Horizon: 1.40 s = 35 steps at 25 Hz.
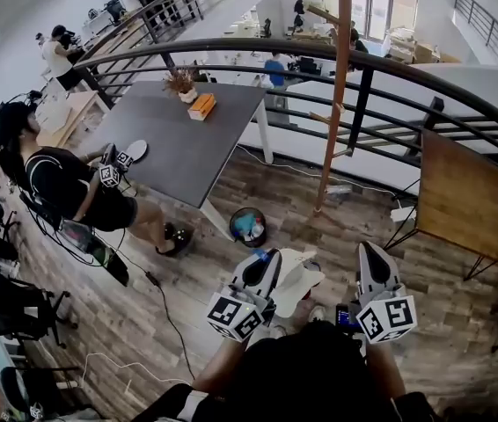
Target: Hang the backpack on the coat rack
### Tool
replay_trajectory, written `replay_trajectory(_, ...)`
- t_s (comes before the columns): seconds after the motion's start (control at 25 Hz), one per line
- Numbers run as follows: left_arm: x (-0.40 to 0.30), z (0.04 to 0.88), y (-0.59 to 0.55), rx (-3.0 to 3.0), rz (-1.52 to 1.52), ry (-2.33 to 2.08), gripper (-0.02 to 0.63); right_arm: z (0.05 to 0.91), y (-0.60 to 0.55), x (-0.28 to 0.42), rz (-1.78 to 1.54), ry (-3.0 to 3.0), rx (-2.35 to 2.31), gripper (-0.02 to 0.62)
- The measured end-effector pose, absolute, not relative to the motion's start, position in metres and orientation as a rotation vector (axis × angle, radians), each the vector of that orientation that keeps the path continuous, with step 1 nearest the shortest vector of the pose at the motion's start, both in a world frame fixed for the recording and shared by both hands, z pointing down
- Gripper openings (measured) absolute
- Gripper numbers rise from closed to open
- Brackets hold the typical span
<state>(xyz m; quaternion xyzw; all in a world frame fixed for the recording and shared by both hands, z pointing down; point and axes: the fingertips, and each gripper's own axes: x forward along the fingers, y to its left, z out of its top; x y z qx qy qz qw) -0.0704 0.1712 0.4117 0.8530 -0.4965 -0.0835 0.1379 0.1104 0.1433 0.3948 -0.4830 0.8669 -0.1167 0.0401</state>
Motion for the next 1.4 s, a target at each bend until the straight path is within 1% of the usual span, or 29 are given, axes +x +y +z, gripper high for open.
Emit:
replay_trajectory(0.8,-0.036,0.39,0.111,2.466,-0.273,-1.53,0.012,0.394,0.098,0.152,-0.396,2.724,-1.314,0.011)
replay_trajectory(1.4,-0.051,0.406,0.071,2.441,-0.277,-1.473,0.012,0.4,0.06,0.133,-0.409,2.713,-1.364,0.011)
